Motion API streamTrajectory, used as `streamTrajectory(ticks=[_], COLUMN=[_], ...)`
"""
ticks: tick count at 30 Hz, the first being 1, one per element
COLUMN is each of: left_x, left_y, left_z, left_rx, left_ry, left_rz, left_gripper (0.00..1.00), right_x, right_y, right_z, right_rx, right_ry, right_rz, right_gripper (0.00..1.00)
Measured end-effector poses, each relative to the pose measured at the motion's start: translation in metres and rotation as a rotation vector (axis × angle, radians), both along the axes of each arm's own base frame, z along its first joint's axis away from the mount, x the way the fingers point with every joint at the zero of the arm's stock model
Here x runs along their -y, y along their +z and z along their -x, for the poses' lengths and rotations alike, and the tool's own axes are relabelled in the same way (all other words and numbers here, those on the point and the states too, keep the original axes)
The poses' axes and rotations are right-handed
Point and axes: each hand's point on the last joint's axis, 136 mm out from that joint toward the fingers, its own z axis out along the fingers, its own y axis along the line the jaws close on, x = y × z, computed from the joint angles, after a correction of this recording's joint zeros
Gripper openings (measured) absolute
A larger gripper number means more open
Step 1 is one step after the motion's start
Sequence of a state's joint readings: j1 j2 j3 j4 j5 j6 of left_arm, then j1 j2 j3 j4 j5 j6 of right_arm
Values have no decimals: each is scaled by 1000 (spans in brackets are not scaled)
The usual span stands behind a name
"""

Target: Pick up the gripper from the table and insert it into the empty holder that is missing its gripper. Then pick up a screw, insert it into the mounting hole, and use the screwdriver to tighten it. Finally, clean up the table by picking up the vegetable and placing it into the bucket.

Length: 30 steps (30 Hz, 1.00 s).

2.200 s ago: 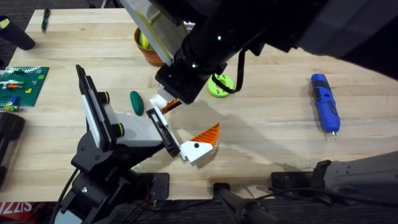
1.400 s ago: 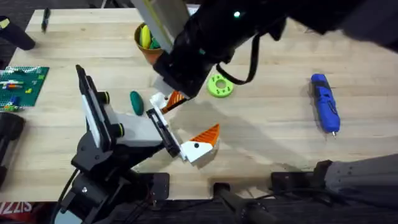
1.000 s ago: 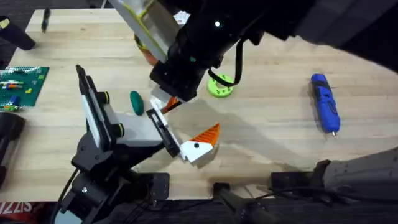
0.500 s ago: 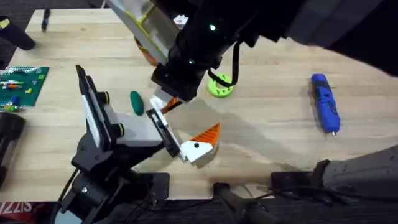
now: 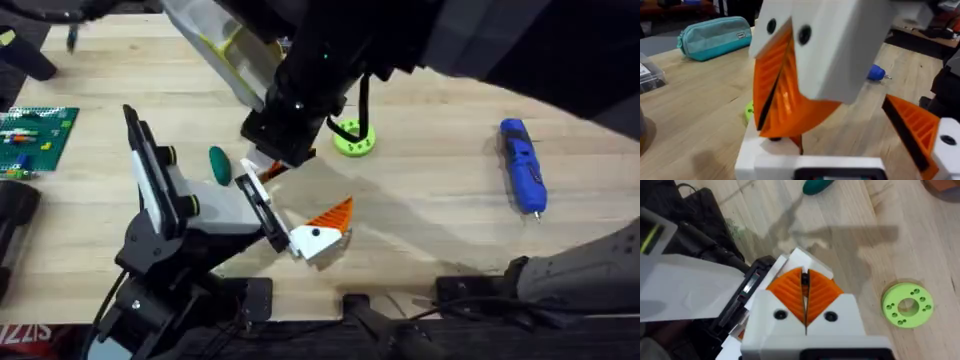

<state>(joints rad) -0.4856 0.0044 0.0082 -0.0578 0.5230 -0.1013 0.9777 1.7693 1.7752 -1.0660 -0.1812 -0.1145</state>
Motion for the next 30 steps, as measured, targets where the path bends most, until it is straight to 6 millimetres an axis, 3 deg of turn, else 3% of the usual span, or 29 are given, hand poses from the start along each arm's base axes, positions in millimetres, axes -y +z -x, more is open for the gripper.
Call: streamTrajectory(ticks=[16, 19, 25, 29, 30], left_x=[0, 0, 0, 0, 0], left_y=[0, 0, 0, 0, 0], left_z=[0, 0, 0, 0, -1], left_rx=[-4, -4, -4, -3, -3], left_ry=[0, -1, 0, 3, 3], left_rz=[3, 2, 3, 2, 2], left_gripper=[991, 991, 991, 991, 991], right_x=[0, 0, 0, 7, 9], right_y=[0, 0, -1, -1, -1], right_z=[0, 1, 1, -11, -15], right_rx=[7, 5, 3, 15, 17], right_ry=[16, 23, 23, -11, -19], right_rz=[2, 1, 1, 10, 9], right_gripper=[21, 225, 402, 886, 966])
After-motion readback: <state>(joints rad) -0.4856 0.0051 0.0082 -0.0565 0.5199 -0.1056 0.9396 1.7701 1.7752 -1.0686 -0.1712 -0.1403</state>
